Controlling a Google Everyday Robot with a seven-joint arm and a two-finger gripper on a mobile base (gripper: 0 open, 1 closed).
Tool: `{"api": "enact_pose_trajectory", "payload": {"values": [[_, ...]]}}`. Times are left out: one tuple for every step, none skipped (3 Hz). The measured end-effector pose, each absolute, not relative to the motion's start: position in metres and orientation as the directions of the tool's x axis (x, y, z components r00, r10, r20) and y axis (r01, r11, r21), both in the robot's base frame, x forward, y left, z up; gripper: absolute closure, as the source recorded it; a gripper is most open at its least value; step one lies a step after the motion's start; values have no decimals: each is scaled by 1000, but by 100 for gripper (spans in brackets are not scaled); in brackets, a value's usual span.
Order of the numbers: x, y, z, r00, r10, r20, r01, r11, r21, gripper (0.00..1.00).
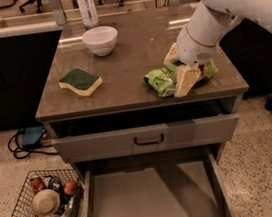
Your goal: Place green rice chip bag into white bowl
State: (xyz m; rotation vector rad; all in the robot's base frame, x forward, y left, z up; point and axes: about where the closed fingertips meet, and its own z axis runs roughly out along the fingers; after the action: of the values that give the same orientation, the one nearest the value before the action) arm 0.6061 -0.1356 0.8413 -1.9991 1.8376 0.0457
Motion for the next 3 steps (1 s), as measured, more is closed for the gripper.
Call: {"api": "enact_pose_trajectory", "payload": {"values": [[606,-134,840,126,-945,-303,-959,-38,-280,65],[606,-133,838,127,-944,-303,-960,-40,-278,88],[606,-132,837,128,-944,-304,-960,-42,-276,100]]}}
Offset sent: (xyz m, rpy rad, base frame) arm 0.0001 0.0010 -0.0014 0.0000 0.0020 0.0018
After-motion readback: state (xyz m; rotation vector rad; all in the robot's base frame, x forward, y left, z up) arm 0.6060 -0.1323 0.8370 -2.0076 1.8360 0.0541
